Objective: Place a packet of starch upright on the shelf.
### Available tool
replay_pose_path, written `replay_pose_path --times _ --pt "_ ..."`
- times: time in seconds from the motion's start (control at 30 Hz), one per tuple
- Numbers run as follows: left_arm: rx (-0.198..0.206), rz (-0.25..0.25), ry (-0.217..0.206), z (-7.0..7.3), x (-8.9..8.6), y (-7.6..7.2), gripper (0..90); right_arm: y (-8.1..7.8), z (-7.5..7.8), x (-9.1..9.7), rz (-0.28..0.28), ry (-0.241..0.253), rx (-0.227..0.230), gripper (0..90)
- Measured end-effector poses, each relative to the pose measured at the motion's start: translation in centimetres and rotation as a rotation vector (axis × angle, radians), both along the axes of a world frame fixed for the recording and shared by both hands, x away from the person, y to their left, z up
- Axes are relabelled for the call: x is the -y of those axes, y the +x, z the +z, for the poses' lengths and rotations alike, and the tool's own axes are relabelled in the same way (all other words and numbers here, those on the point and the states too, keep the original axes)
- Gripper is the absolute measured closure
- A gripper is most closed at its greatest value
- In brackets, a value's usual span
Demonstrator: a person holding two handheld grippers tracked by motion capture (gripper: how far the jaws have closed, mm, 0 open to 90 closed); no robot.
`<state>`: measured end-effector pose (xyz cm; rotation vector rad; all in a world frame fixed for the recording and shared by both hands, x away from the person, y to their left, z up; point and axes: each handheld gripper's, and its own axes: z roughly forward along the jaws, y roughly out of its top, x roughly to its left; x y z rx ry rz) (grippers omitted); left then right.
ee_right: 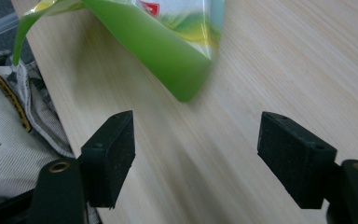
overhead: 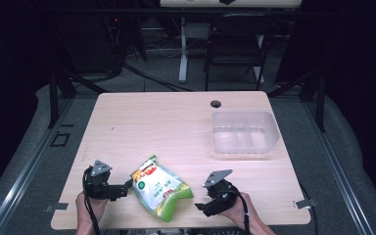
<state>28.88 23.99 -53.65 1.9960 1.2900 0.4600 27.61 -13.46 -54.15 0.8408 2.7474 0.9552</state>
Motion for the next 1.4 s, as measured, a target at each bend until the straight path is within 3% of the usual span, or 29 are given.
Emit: replay_pose_path --times 0.23,0.3,0.4,0.47,0.63,0.93,1.4 --pt "-0.001 -0.004 -0.01 0.0 -0.2 0.0 3.5 0.3 -0.5 -2.8 0.015 -0.016 0.057 38.5" --pt "0.002 -0.008 -0.007 0.0 -0.2 0.0 3.5 0.2 -0.5 -3.5 0.019 -0.032 0.096 42.8" --pt "0.003 -0.009 -0.013 0.0 -0.1 -0.1 3.5 0.0 -0.5 -4.2 0.013 -0.035 0.146 55.8" --pt "0.003 -0.01 -0.01 0.0 -0.1 -0.1 3.6 0.0 -0.4 -4.3 0.024 -0.041 0.15 65.3" --pt "-0.002 -0.019 -0.003 -0.1 -0.1 0.0 3.7 0.1 -0.3 -4.1 -0.012 -0.077 0.225 85.7" --pt "0.0 -0.022 -0.014 0.0 -0.1 -0.2 3.7 0.9 -0.3 -2.9 -0.011 -0.104 0.25 90.0" --pt "-0.003 -0.028 -0.017 0.0 -0.1 -0.3 3.8 2.7 0.2 1.0 -0.025 -0.126 0.214 90.0"
